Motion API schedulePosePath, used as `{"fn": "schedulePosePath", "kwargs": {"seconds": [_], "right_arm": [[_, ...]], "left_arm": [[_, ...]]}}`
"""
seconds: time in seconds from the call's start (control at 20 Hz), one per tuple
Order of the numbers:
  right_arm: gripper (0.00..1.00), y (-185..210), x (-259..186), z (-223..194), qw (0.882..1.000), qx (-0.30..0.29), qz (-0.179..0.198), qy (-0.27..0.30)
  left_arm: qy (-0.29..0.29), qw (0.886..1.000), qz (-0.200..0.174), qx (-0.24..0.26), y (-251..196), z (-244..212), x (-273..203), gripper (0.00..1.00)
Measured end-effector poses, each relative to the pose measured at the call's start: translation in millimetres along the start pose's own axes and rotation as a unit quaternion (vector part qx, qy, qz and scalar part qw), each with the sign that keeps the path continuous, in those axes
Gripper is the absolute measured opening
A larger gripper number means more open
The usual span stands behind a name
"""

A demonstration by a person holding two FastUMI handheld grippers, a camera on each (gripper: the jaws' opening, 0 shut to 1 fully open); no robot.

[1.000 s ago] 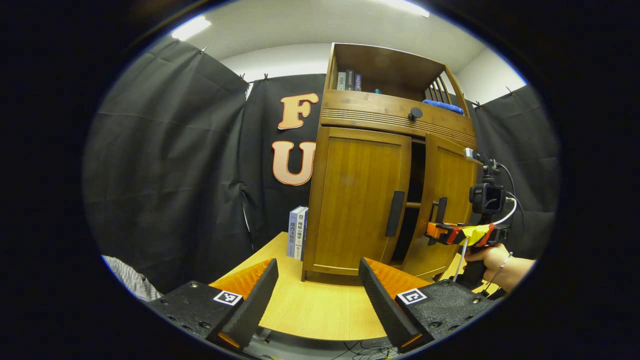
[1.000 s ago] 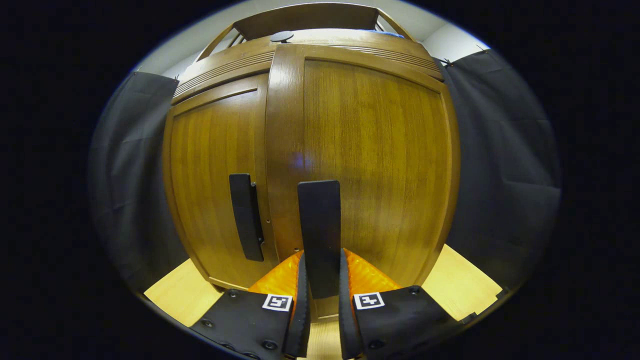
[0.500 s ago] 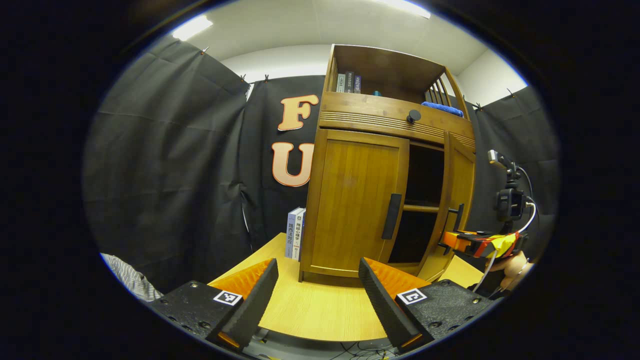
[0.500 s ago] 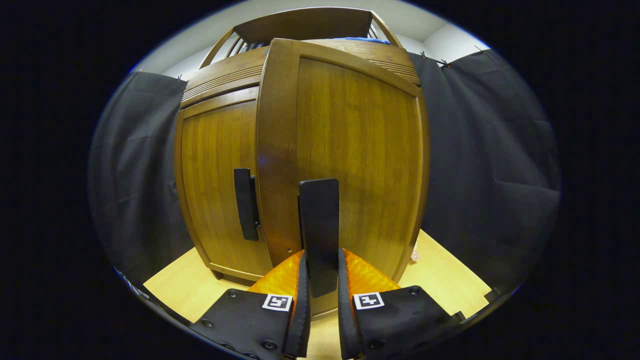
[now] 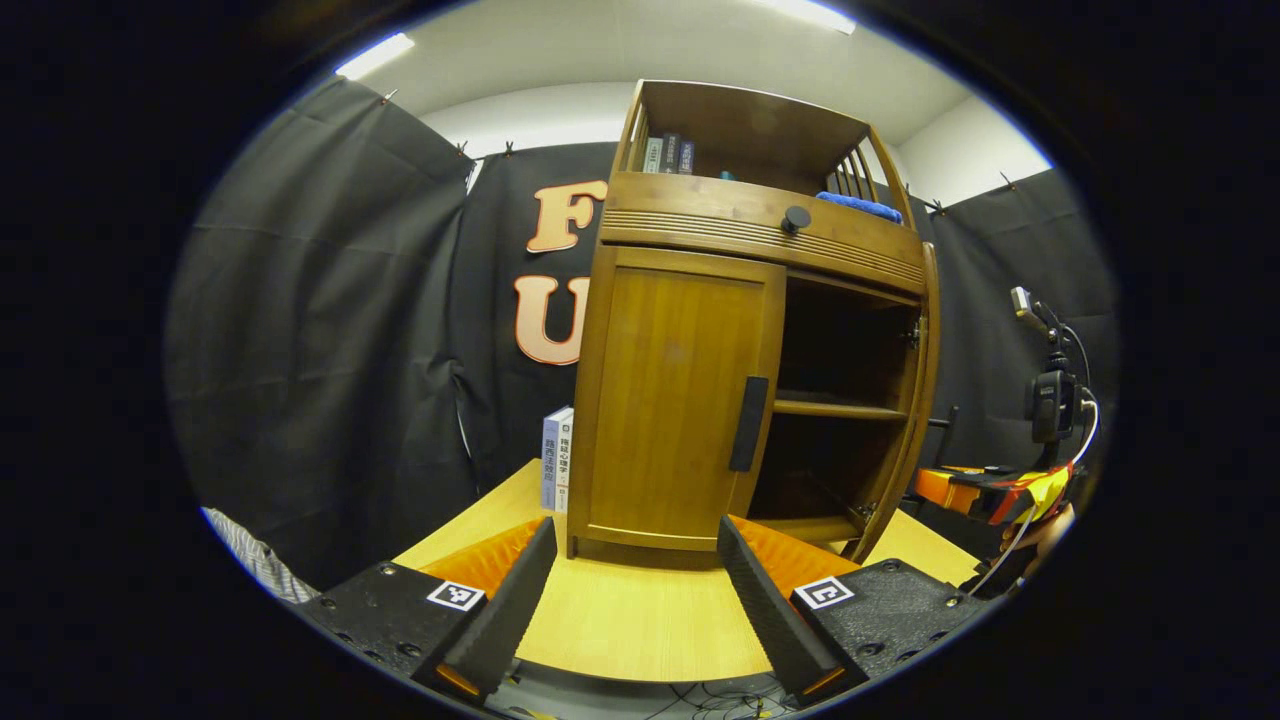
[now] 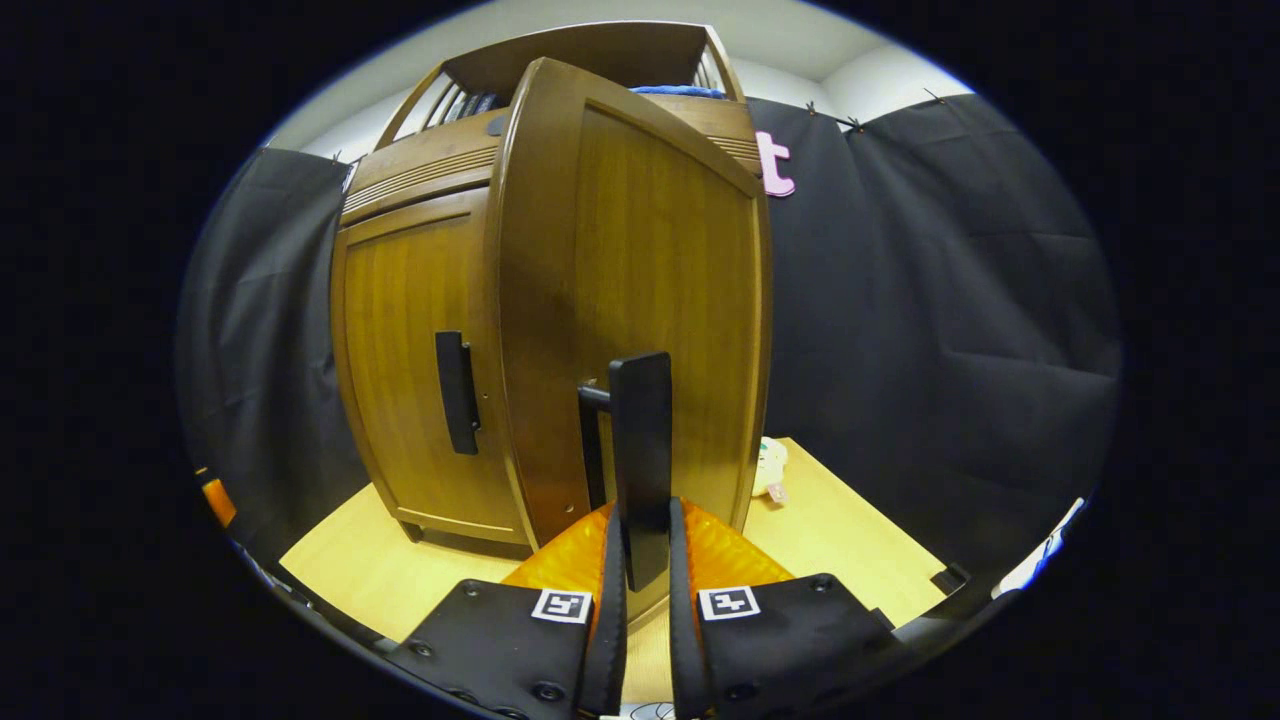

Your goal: Open the right door of the double-door shoe cabinet with the right hand, and open the left door with the left hand.

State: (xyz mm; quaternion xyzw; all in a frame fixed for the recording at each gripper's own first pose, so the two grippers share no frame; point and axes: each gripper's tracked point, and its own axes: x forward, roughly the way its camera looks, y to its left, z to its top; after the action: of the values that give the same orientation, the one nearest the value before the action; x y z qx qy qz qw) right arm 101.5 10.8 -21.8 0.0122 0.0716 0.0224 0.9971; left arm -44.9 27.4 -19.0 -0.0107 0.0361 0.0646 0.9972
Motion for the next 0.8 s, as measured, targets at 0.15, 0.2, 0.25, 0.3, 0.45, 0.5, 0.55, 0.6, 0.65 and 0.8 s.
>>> {"fn": "schedulePosePath", "kwargs": {"seconds": [0.15, 0.2, 0.25, 0.3, 0.45, 0.5, 0.55, 0.6, 0.65, 0.8], "right_arm": [[0.20, -2, -3, -3, 1.000, 0.012, -0.023, 0.005], [0.20, -2, -5, -3, 1.000, 0.010, -0.025, 0.005], [0.19, -2, -6, -3, 1.000, 0.010, -0.026, 0.010], [0.14, -5, -8, -1, 0.999, 0.009, -0.035, 0.007], [0.14, -6, -7, -1, 0.999, 0.015, -0.043, 0.010], [0.14, -5, -7, -1, 0.999, 0.016, -0.041, 0.011], [0.14, -4, -7, -3, 0.999, 0.014, -0.037, 0.013], [0.14, -4, -8, -5, 0.999, 0.012, -0.034, 0.018], [0.14, -5, -10, -5, 0.999, 0.011, -0.034, 0.020], [0.13, -12, -12, -6, 0.999, 0.018, -0.048, 0.017]], "left_arm": [[0.001, 1.000, -0.011, 0.002, -9, 0, 3, 0.98], [0.001, 1.000, -0.012, 0.004, -11, 0, 4, 0.98], [0.002, 1.000, -0.015, 0.005, -13, -1, 5, 0.98], [0.004, 1.000, -0.019, 0.005, -16, -2, 6, 0.97], [0.012, 0.999, -0.029, 0.001, -23, -8, 9, 0.97], [0.015, 0.999, -0.031, 0.000, -24, -9, 10, 0.97], [0.015, 0.999, -0.033, 0.001, -25, -10, 12, 0.98], [0.015, 0.999, -0.034, 0.003, -26, -10, 12, 0.98], [0.016, 0.999, -0.035, 0.006, -26, -11, 13, 0.98], [0.020, 0.999, -0.039, 0.008, -29, -14, 14, 0.98]]}}
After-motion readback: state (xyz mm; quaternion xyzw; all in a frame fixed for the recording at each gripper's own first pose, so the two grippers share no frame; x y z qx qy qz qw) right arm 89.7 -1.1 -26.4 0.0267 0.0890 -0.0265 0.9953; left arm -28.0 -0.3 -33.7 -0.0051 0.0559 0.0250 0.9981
